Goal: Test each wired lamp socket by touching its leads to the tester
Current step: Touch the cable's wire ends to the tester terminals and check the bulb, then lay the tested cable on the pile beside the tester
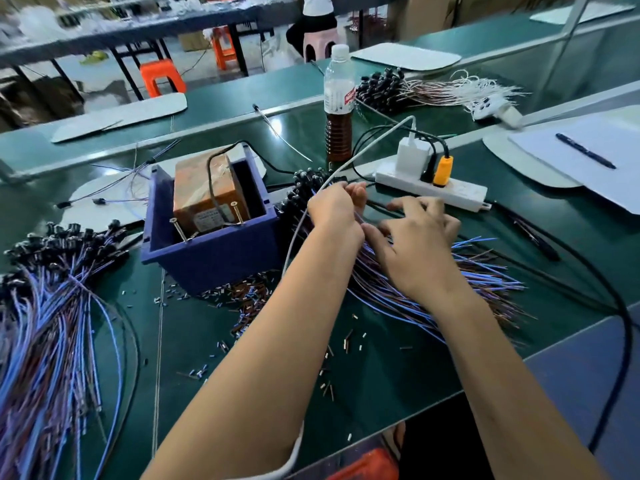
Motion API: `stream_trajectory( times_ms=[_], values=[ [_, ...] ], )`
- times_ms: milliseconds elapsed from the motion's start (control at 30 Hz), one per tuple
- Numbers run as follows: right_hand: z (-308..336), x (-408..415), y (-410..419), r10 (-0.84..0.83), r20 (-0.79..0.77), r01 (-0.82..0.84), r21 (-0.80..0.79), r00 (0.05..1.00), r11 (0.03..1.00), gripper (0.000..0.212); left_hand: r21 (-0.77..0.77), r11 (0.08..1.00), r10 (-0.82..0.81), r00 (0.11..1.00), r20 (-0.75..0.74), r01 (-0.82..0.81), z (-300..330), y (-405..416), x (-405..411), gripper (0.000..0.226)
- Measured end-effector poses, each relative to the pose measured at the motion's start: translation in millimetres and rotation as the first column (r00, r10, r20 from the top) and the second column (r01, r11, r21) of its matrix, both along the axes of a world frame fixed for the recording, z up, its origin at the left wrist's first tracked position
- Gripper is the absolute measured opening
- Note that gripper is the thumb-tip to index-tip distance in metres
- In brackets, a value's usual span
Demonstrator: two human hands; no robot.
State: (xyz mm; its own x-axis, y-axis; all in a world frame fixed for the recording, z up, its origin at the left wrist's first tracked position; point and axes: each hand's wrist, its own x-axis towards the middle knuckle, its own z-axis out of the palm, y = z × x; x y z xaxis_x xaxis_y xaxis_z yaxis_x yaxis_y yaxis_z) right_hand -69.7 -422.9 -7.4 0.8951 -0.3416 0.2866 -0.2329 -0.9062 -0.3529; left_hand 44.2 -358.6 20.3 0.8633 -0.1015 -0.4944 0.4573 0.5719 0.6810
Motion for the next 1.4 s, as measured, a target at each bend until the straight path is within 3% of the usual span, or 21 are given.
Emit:
stream_trajectory(
  times_ms=[133,167,200,233,300,367,500,600,700,900,1067,1133,1267,1400],
  values=[
    [7.9,-2.0,-1.5,0.078,-0.095,-0.075,0.029,0.992,0.997,0.034,0.006,1.000,0.025,1.000,-0.003,-0.025,4.1,8.2,3.3,0.024],
    [10.2,-4.1,-1.1,0.092,-0.065,-0.084,0.114,0.994,0.990,0.034,0.047,0.999,0.001,0.999,0.044,-0.003,3.0,10.2,1.9,0.023],
    [11.6,-6.3,-0.8,0.093,-0.033,-0.085,0.184,0.995,0.979,0.035,0.201,0.979,-0.043,0.991,0.130,0.016,-0.5,12.6,1.0,0.021],
    [12.9,-8.2,-0.5,0.084,-0.014,-0.079,0.206,0.996,0.975,0.035,0.444,0.896,-0.121,0.965,0.232,0.006,-4.8,15.9,0.3,0.020],
    [15.2,-11.2,-0.2,0.063,-0.022,-0.059,0.172,0.998,0.983,0.030,0.827,0.535,-0.308,0.872,0.380,-0.172,-12.2,27.1,-0.6,0.019],
    [16.5,-13.3,-3.3,0.049,-0.074,-0.036,0.168,0.996,0.985,0.022,0.899,0.285,-0.416,0.801,0.430,-0.334,-16.5,39.4,-1.9,0.022],
    [19.5,-20.6,-13.8,-0.014,-0.154,0.040,0.168,0.988,0.985,0.031,0.894,0.060,-0.532,0.743,0.406,-0.445,-29.2,48.0,-1.3,0.027],
    [19.5,-20.9,-11.6,-0.084,-0.128,0.098,0.110,0.988,0.989,0.039,0.885,0.024,-0.529,0.745,0.406,-0.466,-34.2,47.2,-3.0,0.032],
    [13.8,-18.5,-8.9,-0.130,-0.201,0.152,0.098,0.971,0.983,0.039,0.883,0.019,-0.556,0.729,0.399,-0.470,-36.1,45.6,-2.9,0.036],
    [2.1,-18.5,-3.7,-0.147,-0.153,0.173,0.175,0.977,0.969,0.036,0.915,-0.060,-0.649,0.713,0.267,-0.398,-37.2,51.3,-4.3,0.043],
    [7.3,-15.6,6.6,-0.090,-0.054,0.100,0.213,0.994,0.972,0.030,0.974,0.067,-0.718,0.667,0.197,-0.215,-32.6,70.5,-12.3,0.052],
    [13.4,-12.1,17.6,-0.046,0.052,0.032,0.247,0.998,0.968,0.029,0.989,0.014,-0.763,0.637,0.107,-0.150,-24.7,87.5,-16.9,0.051],
    [27.0,-4.6,66.1,0.116,0.205,-0.167,0.250,0.972,0.954,0.027,0.983,-0.185,-0.818,0.551,-0.165,0.019,-2.7,133.9,-24.6,0.046],
    [31.3,2.7,130.7,0.323,0.229,-0.370,0.210,0.918,0.905,0.022,0.961,-0.222,-0.779,0.562,-0.277,0.166,16.1,200.0,-32.1,0.023]
  ],
)
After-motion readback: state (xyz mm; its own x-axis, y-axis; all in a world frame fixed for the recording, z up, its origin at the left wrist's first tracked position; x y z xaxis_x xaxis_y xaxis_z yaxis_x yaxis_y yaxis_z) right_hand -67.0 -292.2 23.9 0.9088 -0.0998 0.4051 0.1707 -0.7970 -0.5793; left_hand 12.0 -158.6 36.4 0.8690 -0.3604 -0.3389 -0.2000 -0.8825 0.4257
